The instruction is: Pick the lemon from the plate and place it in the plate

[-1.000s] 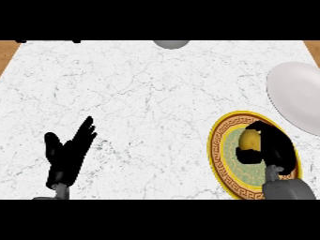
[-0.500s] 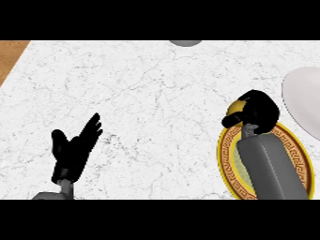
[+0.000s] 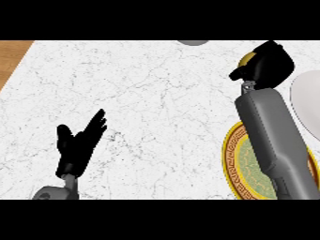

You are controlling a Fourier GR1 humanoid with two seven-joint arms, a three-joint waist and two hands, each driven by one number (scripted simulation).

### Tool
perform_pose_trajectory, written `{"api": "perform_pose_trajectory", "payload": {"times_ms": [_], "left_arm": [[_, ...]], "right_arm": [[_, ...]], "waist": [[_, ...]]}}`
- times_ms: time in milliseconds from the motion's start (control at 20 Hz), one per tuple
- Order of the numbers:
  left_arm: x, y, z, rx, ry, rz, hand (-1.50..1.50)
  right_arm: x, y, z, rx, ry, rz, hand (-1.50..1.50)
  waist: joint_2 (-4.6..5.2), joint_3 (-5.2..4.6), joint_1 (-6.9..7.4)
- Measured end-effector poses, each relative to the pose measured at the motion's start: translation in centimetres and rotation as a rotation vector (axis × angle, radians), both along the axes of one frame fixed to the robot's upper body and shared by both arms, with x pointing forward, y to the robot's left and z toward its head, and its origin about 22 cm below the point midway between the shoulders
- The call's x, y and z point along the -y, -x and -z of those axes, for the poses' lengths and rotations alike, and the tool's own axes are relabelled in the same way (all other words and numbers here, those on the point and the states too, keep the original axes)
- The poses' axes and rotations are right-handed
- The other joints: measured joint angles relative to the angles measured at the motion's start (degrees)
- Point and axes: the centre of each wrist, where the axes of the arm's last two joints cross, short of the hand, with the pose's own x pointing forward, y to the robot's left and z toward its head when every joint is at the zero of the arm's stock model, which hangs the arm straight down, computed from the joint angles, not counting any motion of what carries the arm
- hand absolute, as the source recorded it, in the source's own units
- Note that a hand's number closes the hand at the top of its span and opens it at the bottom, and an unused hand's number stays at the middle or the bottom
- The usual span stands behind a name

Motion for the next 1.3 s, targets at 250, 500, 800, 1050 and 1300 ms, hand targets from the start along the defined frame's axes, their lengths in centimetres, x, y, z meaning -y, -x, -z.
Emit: {"api": "perform_pose_trajectory", "payload": {"times_ms": [250,500,800,1050,1300], "left_arm": [[0.1,-0.2,-0.3,0.000,0.004,-0.009,0.00],[-0.4,0.2,0.1,-0.007,-0.002,-0.026,0.00],[-1.0,0.6,0.4,-0.011,0.003,-0.046,0.00],[-0.7,0.5,0.5,-0.018,0.005,-0.063,0.00],[-1.0,0.7,0.6,-0.014,0.005,-0.070,0.00]], "right_arm": [[1.2,-1.2,-1.4,0.139,0.048,0.086,1.50],[3.1,-1.4,-1.0,0.265,0.054,0.152,1.50],[6.7,-0.9,1.5,0.373,0.089,0.239,1.50],[11.4,0.1,3.3,0.406,0.149,0.341,1.50],[16.0,1.2,5.1,0.423,0.136,0.458,1.50]], "waist": [[-0.13,0.06,-0.83],[-0.39,0.12,-1.93],[-0.62,0.15,-3.04],[-0.77,0.17,-3.81],[-0.93,0.20,-4.07]]}}
